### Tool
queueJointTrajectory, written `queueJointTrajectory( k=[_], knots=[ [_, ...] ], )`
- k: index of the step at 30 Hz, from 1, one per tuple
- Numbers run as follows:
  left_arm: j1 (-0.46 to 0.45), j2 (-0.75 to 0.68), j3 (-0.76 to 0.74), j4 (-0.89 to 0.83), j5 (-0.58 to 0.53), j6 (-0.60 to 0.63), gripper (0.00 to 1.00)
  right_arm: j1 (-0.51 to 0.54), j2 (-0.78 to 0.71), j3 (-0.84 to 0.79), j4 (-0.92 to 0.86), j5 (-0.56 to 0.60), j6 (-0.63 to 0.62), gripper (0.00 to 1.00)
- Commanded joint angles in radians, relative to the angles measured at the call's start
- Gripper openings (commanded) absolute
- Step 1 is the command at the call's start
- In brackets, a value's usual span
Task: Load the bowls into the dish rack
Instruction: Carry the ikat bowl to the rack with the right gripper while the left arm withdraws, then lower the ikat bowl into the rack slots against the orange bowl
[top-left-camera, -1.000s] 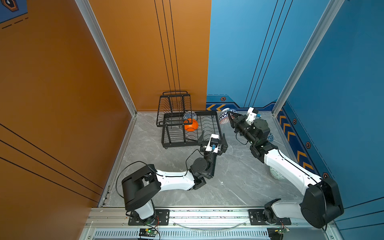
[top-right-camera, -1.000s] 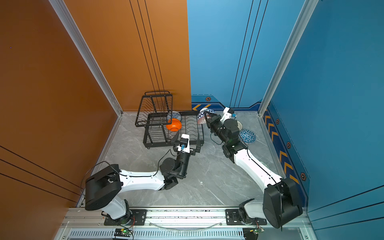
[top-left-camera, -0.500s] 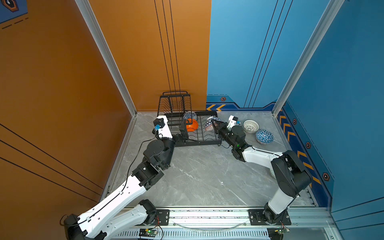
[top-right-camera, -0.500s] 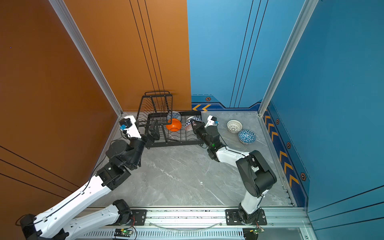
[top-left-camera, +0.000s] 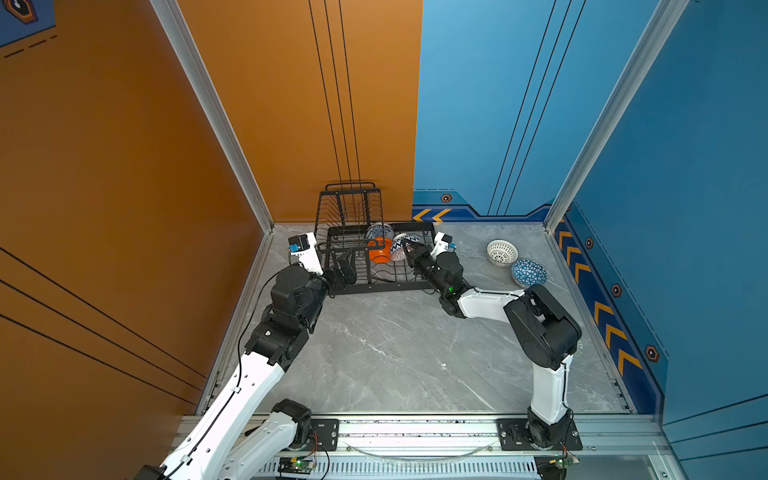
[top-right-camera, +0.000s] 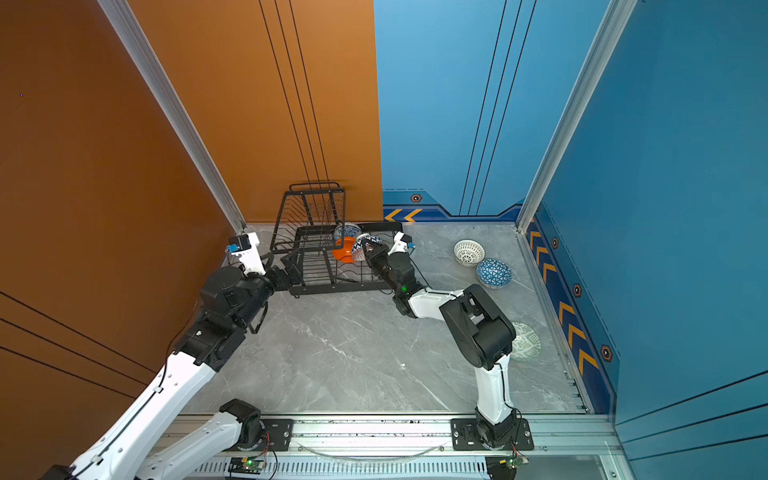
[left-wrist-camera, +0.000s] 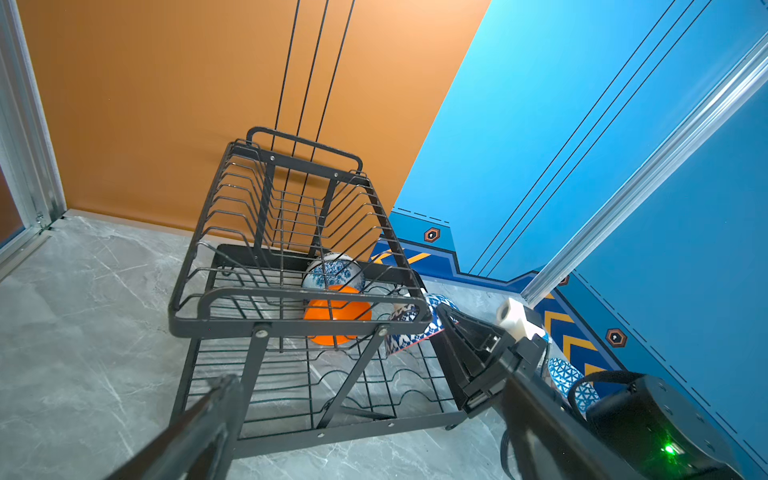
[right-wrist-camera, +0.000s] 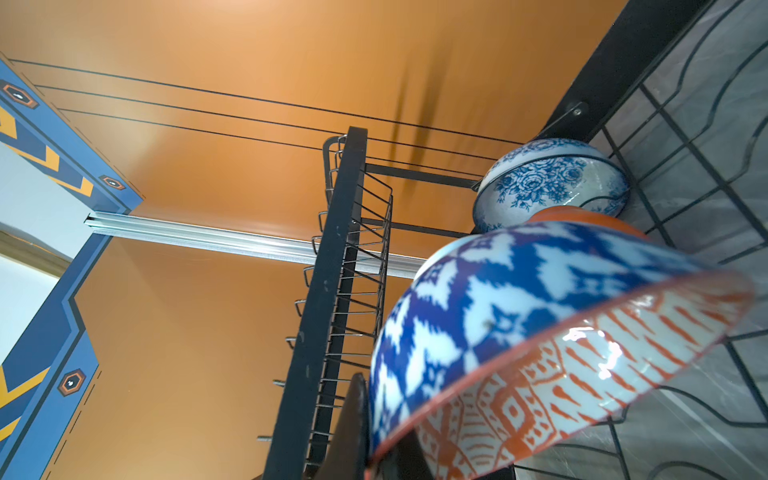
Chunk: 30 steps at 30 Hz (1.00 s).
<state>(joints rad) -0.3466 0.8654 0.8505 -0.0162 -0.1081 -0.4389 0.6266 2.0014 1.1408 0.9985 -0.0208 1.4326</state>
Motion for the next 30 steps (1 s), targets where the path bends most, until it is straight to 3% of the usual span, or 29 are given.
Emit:
queueJointTrajectory(
  k=[1, 10, 30],
  knots=[
    [0.031, 0.001, -0.01, 0.01, 0.067, -0.04, 0.98, 0.019, 0.05, 0.056, 0.093, 0.051, 0.026, 0.0],
    [0.109, 0.026, -0.027, 0.053, 0.145, -0.108, 0.98, 0.053, 0.167, 0.166, 0.058, 0.071, 0.046, 0.0],
    [0.152, 0.041, -0.046, 0.079, 0.173, -0.159, 0.98, 0.1, 0.306, 0.294, 0.02, 0.088, 0.079, 0.0]
  ],
)
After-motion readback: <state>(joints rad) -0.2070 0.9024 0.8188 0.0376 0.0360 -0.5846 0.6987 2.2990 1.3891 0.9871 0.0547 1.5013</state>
